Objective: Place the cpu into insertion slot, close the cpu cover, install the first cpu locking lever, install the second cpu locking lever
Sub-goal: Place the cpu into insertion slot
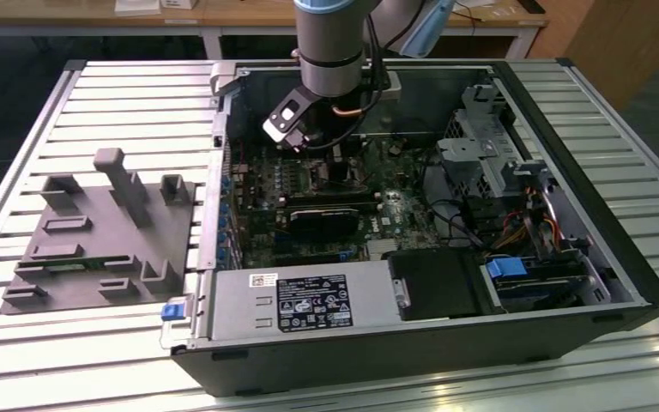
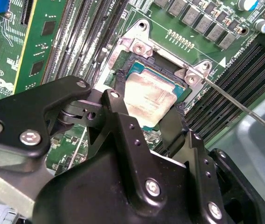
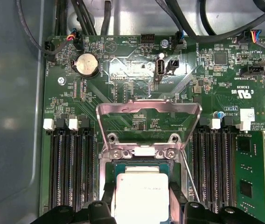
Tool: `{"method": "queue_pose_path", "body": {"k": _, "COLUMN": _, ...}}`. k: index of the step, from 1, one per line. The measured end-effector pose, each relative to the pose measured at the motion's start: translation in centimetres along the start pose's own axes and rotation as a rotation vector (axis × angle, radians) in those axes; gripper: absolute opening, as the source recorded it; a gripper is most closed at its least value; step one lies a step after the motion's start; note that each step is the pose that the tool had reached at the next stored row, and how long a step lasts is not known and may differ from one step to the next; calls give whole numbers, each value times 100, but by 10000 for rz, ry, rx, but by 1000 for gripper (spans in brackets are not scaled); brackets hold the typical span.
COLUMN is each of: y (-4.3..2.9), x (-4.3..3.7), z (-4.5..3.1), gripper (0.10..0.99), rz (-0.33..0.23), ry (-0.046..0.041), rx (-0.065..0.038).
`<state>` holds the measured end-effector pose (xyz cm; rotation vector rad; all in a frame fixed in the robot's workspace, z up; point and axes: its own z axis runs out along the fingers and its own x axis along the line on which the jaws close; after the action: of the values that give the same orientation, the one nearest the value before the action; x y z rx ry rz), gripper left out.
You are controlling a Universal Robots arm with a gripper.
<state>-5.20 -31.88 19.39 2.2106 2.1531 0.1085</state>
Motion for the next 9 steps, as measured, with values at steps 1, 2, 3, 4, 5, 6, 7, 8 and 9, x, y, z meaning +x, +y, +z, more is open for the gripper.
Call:
{"method": "queue_pose_path", "body": {"k": 1, "y": 0, "x": 0, "z": 3, "gripper": 537, "rz": -1, "ry": 1, "rx": 0}}
{"method": "queue_pose_path", "body": {"k": 2, "y": 0, "x": 0, "z": 6, "gripper": 537, "rz": -1, "ry": -1, "rx": 1}}
{"method": "queue_pose_path", "body": {"k": 3, "y": 0, "x": -1, "z": 7, "gripper": 537, "rz": -1, "ry": -2, "rx": 0}}
{"method": "queue_pose_path", "body": {"k": 4, "y": 0, "x": 0, "z": 7, "gripper": 537, "rz": -1, "ry": -1, "rx": 0}}
{"method": "queue_pose_path", "body": {"k": 5, "y": 0, "x": 0, "z": 8, "gripper": 537, "rz": -1, "ry": -1, "rx": 0}}
{"method": "queue_pose_path", "body": {"k": 6, "y": 0, "x": 0, "z": 8, "gripper": 537, "rz": -1, "ry": 0, "rx": 0}}
{"method": "queue_pose_path", "body": {"k": 7, "y": 0, "x": 0, "z": 8, "gripper": 537, "rz": -1, "ry": 0, "rx": 0}}
{"method": "queue_pose_path", "body": {"k": 8, "y": 0, "x": 0, "z": 8, "gripper": 537, "rz": -1, "ry": 0, "rx": 0}}
{"method": "queue_pose_path", "body": {"k": 9, "y": 0, "x": 0, "z": 8, "gripper": 537, "rz": -1, "ry": 0, "rx": 0}}
